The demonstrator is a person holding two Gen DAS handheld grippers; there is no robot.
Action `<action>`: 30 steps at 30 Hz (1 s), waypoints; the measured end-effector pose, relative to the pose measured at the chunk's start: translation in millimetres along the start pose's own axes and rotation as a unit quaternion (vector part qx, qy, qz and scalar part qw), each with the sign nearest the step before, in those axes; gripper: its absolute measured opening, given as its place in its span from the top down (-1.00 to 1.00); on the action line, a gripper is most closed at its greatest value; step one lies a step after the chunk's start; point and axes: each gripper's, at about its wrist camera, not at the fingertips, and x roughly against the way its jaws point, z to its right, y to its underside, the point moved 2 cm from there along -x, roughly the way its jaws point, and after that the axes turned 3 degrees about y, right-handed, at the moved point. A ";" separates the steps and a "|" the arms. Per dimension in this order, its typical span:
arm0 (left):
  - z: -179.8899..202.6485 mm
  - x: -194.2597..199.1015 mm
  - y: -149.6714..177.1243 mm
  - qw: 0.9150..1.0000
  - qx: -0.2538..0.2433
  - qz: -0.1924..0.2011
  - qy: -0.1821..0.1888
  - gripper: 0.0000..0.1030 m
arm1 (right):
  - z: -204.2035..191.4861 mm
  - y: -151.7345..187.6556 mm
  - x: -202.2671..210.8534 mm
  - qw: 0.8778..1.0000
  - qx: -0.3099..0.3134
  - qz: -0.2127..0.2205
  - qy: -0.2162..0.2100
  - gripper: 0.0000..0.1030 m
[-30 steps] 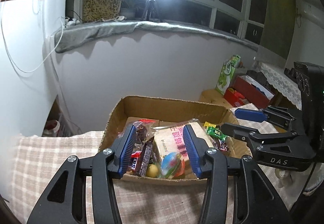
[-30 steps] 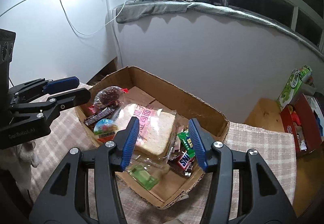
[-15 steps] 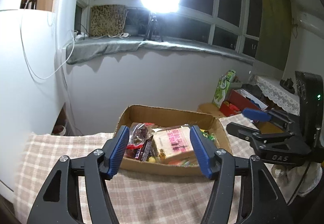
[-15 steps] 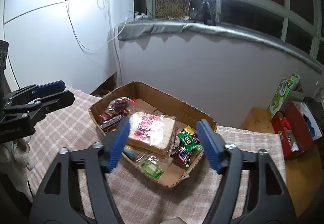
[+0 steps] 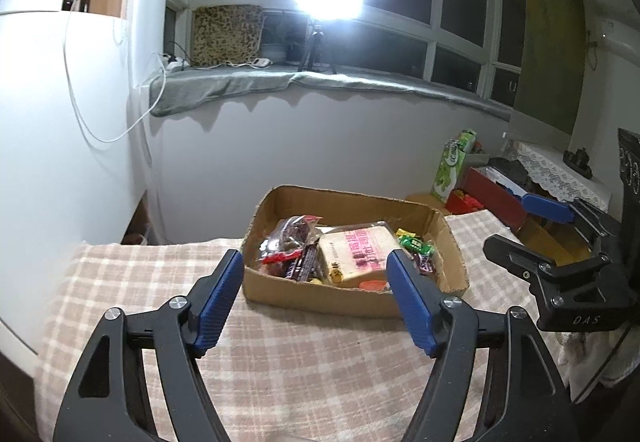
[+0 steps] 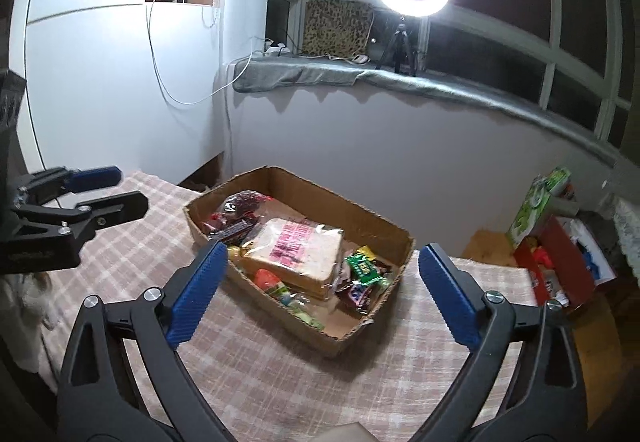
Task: Organize snacks
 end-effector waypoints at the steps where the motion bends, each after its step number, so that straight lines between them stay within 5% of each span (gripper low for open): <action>1: 0.5 -0.5 0.5 1.000 0.000 -0.001 -0.003 -0.43 | -0.2 0.1 0.1 1.000 0.001 0.001 0.003 -0.91; 30: 8.1 -2.8 6.5 1.000 -0.002 -0.017 -0.005 -0.44 | 2.5 1.3 0.7 1.000 0.009 0.001 0.014 -0.99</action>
